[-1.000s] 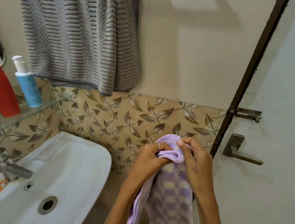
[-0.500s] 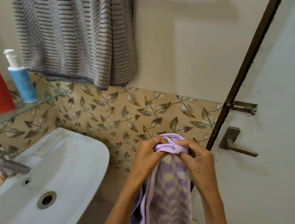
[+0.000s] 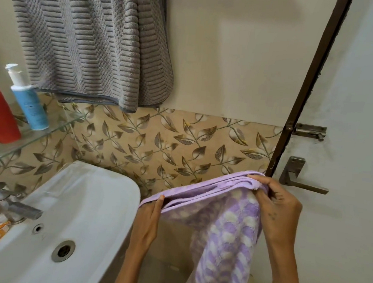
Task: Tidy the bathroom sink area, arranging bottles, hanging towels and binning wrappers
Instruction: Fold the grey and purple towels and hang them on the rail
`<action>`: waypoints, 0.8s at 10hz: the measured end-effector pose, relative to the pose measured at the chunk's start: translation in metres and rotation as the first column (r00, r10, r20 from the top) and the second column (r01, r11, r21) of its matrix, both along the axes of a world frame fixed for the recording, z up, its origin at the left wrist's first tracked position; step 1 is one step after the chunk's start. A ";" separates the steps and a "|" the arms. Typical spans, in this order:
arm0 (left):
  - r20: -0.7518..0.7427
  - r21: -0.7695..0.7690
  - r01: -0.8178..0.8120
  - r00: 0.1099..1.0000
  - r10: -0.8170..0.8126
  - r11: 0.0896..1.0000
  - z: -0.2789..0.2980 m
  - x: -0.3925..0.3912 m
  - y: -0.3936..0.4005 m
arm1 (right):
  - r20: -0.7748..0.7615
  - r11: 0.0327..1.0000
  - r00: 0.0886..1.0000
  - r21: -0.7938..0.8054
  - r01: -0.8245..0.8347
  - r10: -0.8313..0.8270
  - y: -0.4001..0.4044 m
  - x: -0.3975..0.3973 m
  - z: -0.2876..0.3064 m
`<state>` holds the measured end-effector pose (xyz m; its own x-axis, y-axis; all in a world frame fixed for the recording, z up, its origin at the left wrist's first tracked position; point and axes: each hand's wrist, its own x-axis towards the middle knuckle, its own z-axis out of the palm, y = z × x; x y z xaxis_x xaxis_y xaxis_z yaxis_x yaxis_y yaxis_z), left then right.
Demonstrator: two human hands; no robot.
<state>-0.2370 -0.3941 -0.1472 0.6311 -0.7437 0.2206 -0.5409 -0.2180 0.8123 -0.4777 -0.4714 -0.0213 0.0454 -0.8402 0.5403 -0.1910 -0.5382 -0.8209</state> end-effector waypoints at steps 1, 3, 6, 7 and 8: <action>0.047 -0.110 -0.187 0.980 0.193 0.976 0.015 -0.018 -0.009 | -0.023 1.000 0.999 -0.003 -0.023 0.023 0.005 0.004 0.000; -0.399 -0.721 -0.641 0.693 0.600 0.262 0.037 -0.051 -0.012 | -0.137 0.999 0.990 -0.010 -0.043 0.041 0.007 0.012 -0.003; 0.115 0.152 -0.302 0.951 0.287 0.941 0.030 -0.026 -0.003 | -0.157 0.998 0.987 -0.041 -0.044 0.037 0.004 0.007 -0.004; 0.107 0.189 -0.283 0.958 0.267 0.940 0.030 -0.023 -0.001 | -0.150 0.999 0.989 -0.041 -0.027 0.021 0.003 0.006 -0.004; 0.199 0.260 -0.325 0.939 0.279 0.909 0.033 -0.021 -0.002 | -0.143 1.000 0.990 -0.029 -0.001 -0.003 0.001 0.006 -0.003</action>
